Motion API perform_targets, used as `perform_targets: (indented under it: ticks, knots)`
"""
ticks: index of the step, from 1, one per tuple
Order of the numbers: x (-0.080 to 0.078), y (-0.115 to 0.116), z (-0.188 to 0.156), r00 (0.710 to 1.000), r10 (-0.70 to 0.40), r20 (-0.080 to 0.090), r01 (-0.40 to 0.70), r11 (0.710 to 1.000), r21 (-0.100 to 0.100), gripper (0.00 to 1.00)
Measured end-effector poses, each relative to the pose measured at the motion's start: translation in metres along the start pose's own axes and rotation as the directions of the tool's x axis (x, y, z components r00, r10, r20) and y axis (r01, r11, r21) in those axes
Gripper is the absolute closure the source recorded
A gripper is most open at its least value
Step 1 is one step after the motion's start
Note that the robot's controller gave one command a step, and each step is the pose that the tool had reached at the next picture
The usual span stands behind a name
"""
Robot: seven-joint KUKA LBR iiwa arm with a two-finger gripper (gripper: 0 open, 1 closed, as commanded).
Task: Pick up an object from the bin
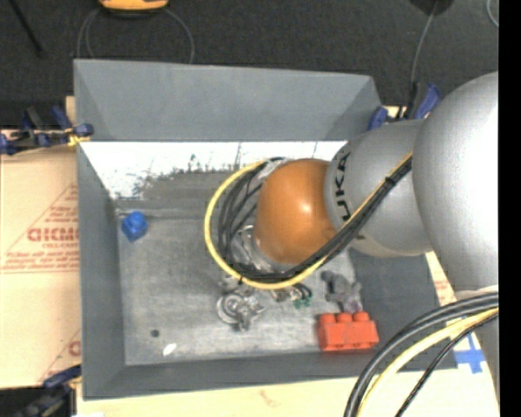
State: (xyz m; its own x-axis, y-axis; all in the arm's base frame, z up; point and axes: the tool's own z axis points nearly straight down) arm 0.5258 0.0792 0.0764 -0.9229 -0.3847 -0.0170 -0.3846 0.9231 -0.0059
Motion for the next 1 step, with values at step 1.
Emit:
perform_targets:
  ticks: [1]
  knots:
    - [0.0196, -0.0591, -0.131, 0.982, -0.187, -0.007, 0.187, 0.982, -0.002, 1.0]
